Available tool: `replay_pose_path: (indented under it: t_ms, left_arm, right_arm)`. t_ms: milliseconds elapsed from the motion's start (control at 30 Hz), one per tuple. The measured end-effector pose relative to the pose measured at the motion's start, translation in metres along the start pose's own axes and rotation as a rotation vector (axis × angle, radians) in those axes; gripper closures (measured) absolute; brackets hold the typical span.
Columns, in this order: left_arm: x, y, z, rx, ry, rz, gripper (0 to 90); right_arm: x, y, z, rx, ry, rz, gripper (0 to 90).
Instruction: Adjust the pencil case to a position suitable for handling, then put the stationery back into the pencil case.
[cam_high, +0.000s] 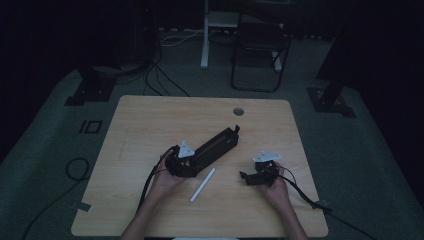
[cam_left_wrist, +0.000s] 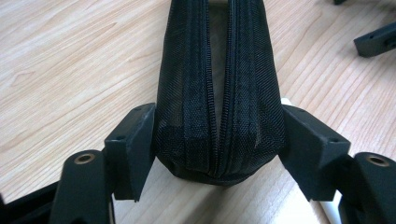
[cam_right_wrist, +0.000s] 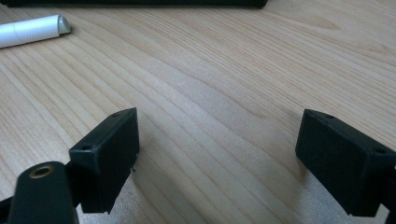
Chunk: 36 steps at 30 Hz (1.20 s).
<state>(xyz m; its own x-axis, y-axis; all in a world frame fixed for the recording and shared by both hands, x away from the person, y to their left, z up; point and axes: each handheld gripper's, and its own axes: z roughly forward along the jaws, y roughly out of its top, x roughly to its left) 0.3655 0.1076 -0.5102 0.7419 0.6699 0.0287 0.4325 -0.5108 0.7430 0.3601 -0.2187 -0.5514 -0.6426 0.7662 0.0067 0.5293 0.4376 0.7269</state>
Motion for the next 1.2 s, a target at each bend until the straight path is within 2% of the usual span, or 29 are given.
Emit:
replay_pose_path:
  t_ms: [100,167,267,333,400,567,633,833,967,1200]
  left_arm:
    - [0.000,0.000,-0.002,-0.016,0.005,-0.014,25.6]
    - [-0.001,0.000,-0.009,-0.042,0.003,-0.033,19.7]
    - [-0.001,-0.006,-0.023,-0.087,0.006,-0.070,17.5]
    - [0.000,-0.011,-0.031,-0.098,0.011,-0.086,17.5]
    - [0.001,-0.020,-0.038,-0.113,0.007,-0.118,17.7]
    - [0.003,-0.040,-0.050,-0.102,0.005,-0.169,21.5]
    - [0.001,-0.045,-0.052,-0.086,0.011,-0.174,22.1]
    - [-0.010,-0.050,-0.057,-0.100,0.008,-0.197,25.5]
    - [-0.018,-0.049,-0.058,-0.100,0.005,-0.180,25.6]
    - [-0.028,-0.046,-0.056,-0.098,-0.002,-0.178,25.3]
  right_arm:
    - [0.000,0.000,0.000,0.000,0.000,0.000,13.0]
    - [0.000,0.000,0.000,0.000,0.000,0.000,13.0]
    - [0.000,0.000,0.000,0.000,-0.003,0.002,13.0]
    - [0.000,0.000,0.000,0.000,-0.004,0.003,13.0]
    - [0.000,0.000,0.000,0.000,-0.004,0.003,13.0]
    - [0.000,0.000,0.000,0.000,-0.004,0.003,13.0]
    - [0.000,0.000,0.000,0.000,-0.004,0.003,13.0]
    - [-0.001,0.001,0.001,-0.002,-0.004,0.002,13.0]
    - [-0.001,0.001,0.001,-0.001,-0.004,0.002,13.0]
    - [-0.001,0.001,0.001,-0.001,-0.004,0.002,13.0]
